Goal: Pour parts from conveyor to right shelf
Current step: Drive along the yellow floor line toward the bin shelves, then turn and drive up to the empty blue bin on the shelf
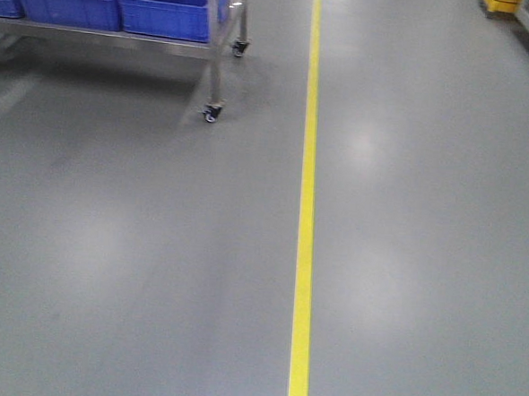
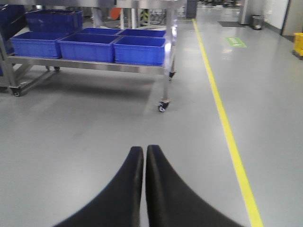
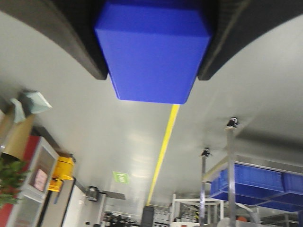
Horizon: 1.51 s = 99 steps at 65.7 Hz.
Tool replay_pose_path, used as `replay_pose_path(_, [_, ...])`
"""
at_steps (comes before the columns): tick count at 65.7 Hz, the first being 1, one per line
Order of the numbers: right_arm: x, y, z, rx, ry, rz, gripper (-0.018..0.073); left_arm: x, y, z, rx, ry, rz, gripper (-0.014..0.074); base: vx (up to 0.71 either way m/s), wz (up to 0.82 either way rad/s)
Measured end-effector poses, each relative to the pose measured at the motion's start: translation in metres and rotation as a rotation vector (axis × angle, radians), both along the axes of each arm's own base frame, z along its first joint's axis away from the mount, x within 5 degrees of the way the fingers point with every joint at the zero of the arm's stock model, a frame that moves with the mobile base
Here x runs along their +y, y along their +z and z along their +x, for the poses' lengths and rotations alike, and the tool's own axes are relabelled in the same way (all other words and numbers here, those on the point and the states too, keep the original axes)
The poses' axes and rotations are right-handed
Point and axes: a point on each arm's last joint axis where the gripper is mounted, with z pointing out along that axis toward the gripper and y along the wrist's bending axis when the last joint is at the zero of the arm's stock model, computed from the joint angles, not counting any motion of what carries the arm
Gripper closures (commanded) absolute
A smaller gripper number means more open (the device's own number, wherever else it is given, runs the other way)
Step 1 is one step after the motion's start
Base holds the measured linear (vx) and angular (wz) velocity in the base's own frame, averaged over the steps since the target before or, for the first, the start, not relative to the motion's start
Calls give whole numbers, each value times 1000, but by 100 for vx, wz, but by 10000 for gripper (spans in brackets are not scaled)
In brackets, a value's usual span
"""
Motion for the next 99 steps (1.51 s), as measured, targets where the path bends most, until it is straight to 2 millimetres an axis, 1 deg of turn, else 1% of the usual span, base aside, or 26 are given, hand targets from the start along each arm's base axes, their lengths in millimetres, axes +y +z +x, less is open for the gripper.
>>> replay_pose_path(54, [0, 0, 0, 0, 0, 0, 564, 0, 0, 0, 0, 0, 0, 603, 68, 34])
replay_pose_path(99, [0, 0, 0, 0, 0, 0, 564, 0, 0, 0, 0, 0, 0, 603, 68, 55])
